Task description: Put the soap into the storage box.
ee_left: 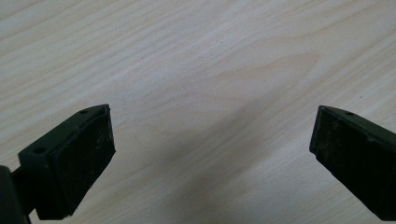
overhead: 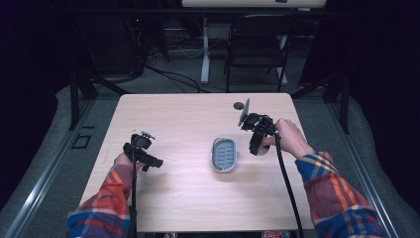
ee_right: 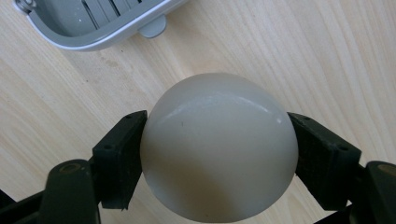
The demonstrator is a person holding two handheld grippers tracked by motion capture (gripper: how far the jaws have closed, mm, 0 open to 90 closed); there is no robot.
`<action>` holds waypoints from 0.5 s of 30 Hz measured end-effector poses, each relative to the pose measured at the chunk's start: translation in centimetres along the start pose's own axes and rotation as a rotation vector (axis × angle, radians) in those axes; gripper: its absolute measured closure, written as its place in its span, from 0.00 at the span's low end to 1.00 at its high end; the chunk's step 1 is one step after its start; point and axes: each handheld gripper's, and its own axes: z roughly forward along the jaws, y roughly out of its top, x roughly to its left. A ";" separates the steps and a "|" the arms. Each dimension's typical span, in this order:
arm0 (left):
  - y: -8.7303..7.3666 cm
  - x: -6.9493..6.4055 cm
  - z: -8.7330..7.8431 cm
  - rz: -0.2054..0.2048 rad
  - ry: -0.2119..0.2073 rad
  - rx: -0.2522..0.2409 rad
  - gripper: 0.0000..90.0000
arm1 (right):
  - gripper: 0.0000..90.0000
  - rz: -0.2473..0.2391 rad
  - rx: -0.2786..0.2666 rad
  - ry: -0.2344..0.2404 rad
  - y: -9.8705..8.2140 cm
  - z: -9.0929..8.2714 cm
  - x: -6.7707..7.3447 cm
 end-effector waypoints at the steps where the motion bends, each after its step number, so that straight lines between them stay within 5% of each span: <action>1: 0.0 0.0 0.0 0.000 -0.001 0.000 0.00 | 0.27 -0.003 0.001 0.000 0.1 -0.1 0.0; 15: -0.1 0.1 0.0 -0.007 -0.004 -0.004 0.00 | 0.27 -0.042 0.001 -0.003 1.9 -0.6 0.8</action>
